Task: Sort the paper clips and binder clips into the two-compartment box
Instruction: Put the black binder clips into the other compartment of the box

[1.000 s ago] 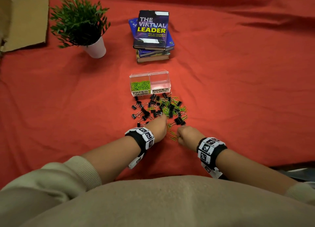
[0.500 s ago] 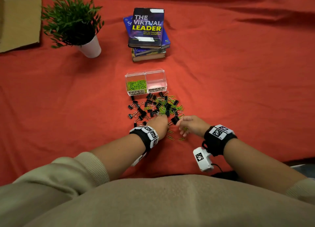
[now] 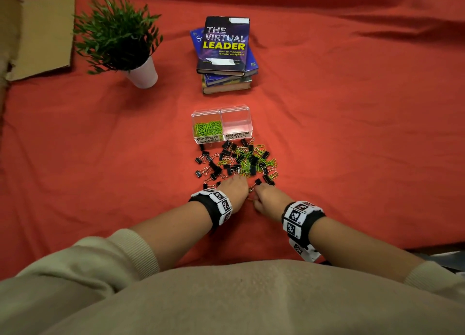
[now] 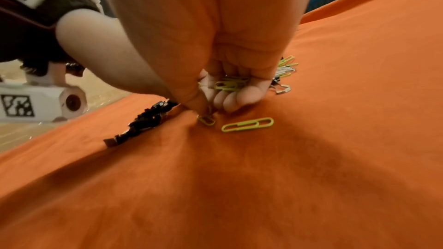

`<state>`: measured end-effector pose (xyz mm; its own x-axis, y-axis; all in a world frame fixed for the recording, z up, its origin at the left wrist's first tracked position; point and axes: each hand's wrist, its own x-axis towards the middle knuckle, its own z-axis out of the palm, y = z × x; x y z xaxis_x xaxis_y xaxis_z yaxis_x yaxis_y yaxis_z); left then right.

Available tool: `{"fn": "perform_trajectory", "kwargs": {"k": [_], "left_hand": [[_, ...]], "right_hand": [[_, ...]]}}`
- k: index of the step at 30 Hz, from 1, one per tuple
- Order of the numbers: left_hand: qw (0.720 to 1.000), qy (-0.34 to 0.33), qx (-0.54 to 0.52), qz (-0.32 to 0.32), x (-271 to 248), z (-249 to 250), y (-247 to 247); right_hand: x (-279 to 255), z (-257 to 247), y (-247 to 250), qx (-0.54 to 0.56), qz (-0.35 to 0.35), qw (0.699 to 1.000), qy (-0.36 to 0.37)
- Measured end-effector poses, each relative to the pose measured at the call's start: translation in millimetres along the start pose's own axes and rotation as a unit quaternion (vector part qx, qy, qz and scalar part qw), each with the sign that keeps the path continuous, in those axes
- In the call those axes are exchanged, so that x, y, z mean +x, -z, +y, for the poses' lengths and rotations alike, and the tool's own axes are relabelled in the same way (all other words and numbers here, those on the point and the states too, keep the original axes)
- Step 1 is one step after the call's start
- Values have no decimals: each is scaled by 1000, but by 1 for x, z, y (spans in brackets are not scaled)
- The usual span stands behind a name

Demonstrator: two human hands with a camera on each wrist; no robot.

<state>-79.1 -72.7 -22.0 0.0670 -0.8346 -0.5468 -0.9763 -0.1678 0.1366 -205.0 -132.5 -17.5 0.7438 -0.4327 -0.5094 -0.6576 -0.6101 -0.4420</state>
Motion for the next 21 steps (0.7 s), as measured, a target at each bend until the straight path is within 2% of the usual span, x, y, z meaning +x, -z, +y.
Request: {"fn": "perform_trajectory", "kwargs": {"k": [3, 4, 7, 10, 11, 13, 15, 17, 19, 21], "left_hand": [[999, 5, -36, 4, -2, -1, 1], [999, 3, -52, 4, -3, -2, 1], [992, 0, -125, 9, -3, -7, 5], [977, 11, -211, 17, -6, -14, 8], [973, 16, -230, 22, -7, -16, 9], [964, 27, -261, 29, -8, -19, 14], [953, 42, -299, 35, -8, -22, 18], [940, 55, -335, 38, -7, -22, 22], [932, 63, -355, 36, -7, -20, 26], [935, 58, -349, 35, -5, -17, 26]], "right_hand": [[-2, 9, 9, 117, 12, 992, -42], [-2, 14, 14, 184, 2, 981, -66], [-2, 31, 25, 377, -38, 920, -99], [-8, 39, 36, 435, -40, 890, -128], [-11, 41, 38, 431, -41, 891, -134], [-15, 43, 39, 367, -49, 919, -133], [-18, 44, 36, 239, -59, 964, -101], [-19, 42, 28, 102, -79, 990, -61], [-20, 37, 20, -2, -93, 995, -44], [-19, 35, 15, -42, -94, 994, -35]]}}
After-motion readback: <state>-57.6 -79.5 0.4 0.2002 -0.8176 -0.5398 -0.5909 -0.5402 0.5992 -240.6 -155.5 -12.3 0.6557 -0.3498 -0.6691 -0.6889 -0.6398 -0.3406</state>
